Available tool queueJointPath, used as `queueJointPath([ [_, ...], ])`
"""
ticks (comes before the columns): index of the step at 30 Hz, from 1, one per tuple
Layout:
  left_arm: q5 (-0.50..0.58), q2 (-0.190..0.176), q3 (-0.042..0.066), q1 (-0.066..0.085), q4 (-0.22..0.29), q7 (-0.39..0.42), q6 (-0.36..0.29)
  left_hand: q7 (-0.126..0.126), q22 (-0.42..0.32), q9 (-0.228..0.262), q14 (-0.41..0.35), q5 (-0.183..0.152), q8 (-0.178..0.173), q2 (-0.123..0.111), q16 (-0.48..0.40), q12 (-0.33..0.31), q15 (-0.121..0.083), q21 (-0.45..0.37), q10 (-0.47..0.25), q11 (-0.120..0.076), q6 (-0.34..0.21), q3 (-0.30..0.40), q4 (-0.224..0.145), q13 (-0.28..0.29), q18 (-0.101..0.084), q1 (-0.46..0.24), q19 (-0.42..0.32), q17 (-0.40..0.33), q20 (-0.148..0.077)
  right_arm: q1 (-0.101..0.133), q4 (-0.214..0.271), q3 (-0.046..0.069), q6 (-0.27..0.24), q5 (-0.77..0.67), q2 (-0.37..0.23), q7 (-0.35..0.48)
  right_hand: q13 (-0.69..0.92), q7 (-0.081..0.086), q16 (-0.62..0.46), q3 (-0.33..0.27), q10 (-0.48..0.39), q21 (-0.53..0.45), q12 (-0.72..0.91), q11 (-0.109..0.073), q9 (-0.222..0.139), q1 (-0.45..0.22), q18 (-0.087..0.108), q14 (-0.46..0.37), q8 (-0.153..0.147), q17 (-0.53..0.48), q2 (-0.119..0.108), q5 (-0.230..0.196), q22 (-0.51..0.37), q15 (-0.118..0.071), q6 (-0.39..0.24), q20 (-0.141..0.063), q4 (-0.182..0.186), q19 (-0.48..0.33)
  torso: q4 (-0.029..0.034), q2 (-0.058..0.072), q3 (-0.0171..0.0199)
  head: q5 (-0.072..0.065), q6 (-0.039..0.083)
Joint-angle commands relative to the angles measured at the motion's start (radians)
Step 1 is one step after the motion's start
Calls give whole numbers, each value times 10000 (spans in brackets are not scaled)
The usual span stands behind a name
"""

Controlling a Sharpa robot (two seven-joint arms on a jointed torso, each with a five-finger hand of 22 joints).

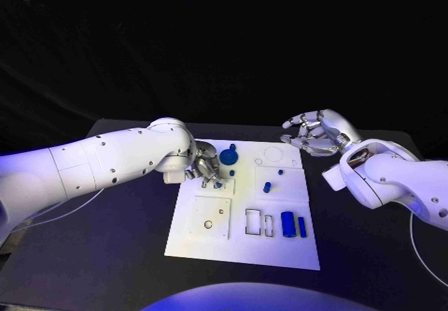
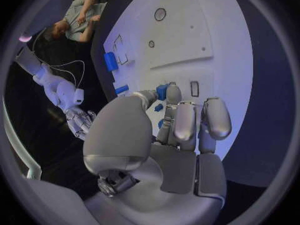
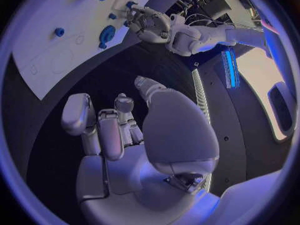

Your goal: Assemble the parts on the task board

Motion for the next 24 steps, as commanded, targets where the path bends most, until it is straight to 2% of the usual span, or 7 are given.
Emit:
queueJointPath([
  [1,358,-22,-18,-8,60,32,15,-27,20,382,13,30,211,-234,-30,-39,-33,62,-3,26,-40,1429,-740,-37,-122,64,-33,20,-28,-3,-5,-2,155,-33,11,-23,0,-13,-46,21,-50,-35,-13,-30,13,-11,96,120,30,-17,-14,64,-7,15,-57,15,60,-43,3,9,-7,-3,3],
  [3,403,-51,-17,-8,86,37,-18,-23,41,530,15,0,299,-376,-33,-37,-24,82,28,50,-63,2134,-1038,-47,-121,-123,-36,32,-23,-3,-6,-3,160,-33,11,-27,0,-13,-46,21,-50,-35,-13,-30,13,-11,96,120,30,-17,-14,64,-7,15,-57,15,60,-43,6,5,-7,-9,-6],
  [6,437,-105,-16,-9,129,47,-97,2,71,680,16,-14,379,-479,-40,-43,-10,112,33,53,-66,2801,-1403,-83,-122,-397,-38,41,-20,-4,-8,-4,165,-33,13,-30,0,-13,-46,21,-50,-35,-13,-30,13,-11,96,120,30,-17,-14,64,-7,15,-57,15,60,-43,11,6,0,-2,-3],
  [9,478,-186,-13,-10,185,57,-183,7,73,724,16,-8,401,-503,-44,-51,-12,119,25,46,-65,2967,-1513,-103,-120,-490,-43,41,-18,-5,-15,-5,167,-33,15,-29,-12,-15,-59,19,-56,-71,-14,-32,18,-14,103,111,43,-38,-12,73,-31,14,-41,15,71,-62,17,5,-2,-11,-6],
  [16,532,-424,19,-11,387,62,-386,-22,178,920,22,73,513,-753,-48,99,-47,204,146,14,65,3793,-2110,40,-130,-1002,-10,67,-51,-11,-31,-8,179,-33,18,-31,-12,-15,-59,19,-56,-71,-14,-32,18,-14,103,111,43,-38,-12,73,-31,14,-41,15,71,-62,15,0,5,11,-16],
  [24,380,-735,44,-18,750,76,-1145,-112,495,1089,29,438,684,-970,-59,625,-121,379,584,-72,263,4218,-2494,635,-186,-1432,186,83,-113,-15,-30,-10,176,-33,-12,-24,-42,-15,-78,9,-71,-123,-20,-31,26,-67,109,98,63,-60,18,110,-61,14,-31,16,144,-78,12,7,7,12,-43],
])
